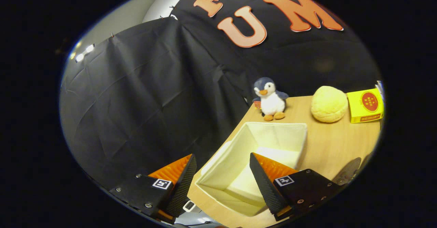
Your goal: Open the storage box then place both shoes into the box .Put the left shoe in first, then the right shoe, with the right side of both shoes facing outward in a uniform manner.
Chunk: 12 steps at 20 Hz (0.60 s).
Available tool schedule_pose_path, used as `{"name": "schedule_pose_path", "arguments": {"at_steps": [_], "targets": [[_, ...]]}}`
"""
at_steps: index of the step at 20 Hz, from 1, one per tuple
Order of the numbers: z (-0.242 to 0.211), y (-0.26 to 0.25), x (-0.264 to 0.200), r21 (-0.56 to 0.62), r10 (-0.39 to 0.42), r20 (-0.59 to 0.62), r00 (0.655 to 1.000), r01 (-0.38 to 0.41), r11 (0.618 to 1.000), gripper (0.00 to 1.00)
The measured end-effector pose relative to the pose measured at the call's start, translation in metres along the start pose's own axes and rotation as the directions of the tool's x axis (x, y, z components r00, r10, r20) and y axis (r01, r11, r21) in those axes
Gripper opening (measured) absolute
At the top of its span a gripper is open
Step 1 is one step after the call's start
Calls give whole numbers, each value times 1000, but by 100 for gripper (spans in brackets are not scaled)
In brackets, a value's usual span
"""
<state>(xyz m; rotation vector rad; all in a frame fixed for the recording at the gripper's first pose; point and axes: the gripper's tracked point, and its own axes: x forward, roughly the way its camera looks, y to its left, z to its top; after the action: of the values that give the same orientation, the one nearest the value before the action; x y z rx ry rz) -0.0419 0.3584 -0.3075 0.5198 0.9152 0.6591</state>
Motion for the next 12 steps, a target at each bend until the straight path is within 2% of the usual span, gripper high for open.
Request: {"name": "schedule_pose_path", "arguments": {"at_steps": [5, 9, 12], "targets": [[-6, -70, -49, 1, -139, 35, 990, 139, 990, 96], [-30, -118, -78, 19, -230, -33, 973, 231, 973, 97], [-52, -153, -96, 8, -320, -89, 943, 322, 947, 98]]}}
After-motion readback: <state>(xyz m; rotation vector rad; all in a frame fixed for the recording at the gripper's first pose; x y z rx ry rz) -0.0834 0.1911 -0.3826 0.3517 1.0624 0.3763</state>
